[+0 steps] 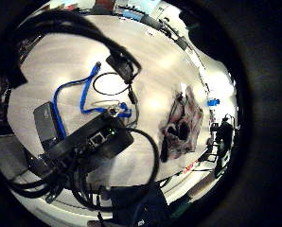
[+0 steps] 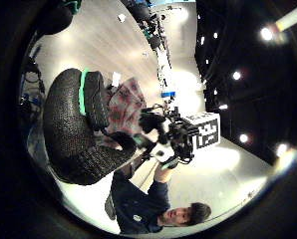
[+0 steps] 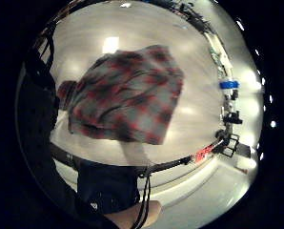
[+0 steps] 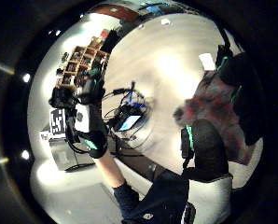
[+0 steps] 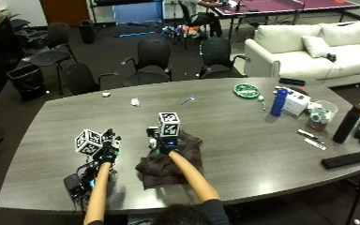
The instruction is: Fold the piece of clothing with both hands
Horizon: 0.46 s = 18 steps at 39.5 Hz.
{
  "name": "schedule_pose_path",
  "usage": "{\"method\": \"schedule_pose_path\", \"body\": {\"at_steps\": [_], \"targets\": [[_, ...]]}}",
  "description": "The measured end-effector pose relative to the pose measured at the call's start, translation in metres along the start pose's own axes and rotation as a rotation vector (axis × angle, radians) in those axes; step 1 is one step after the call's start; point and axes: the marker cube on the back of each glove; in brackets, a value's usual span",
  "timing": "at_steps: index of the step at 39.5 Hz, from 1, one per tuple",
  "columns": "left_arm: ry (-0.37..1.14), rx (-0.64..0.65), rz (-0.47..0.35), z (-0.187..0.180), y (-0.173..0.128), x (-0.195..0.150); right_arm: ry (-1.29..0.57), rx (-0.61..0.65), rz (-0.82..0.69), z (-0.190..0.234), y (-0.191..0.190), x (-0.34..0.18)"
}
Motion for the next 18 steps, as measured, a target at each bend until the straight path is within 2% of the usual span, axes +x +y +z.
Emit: {"method": "schedule_pose_path", "body": {"at_steps": [2, 5, 12, 18], "targets": [[-0.009, 0.000, 0.007, 0.001, 0.000, 0.004, 0.003, 0.073, -0.014, -0.004, -0.008, 0.018], [-0.038, 0.000, 0.028, 0.001, 0.002, 0.013, -0.009, 0.117, 0.021, -0.019, -0.001, 0.048], [-0.129, -0.009, 0.068, 0.005, 0.007, 0.033, -0.069, 0.152, 0.087, -0.030, 0.008, 0.114], [-0.147, -0.010, 0.114, -0.003, 0.022, 0.053, -0.023, 0.227, 0.127, -0.045, 0.026, 0.127]]}}
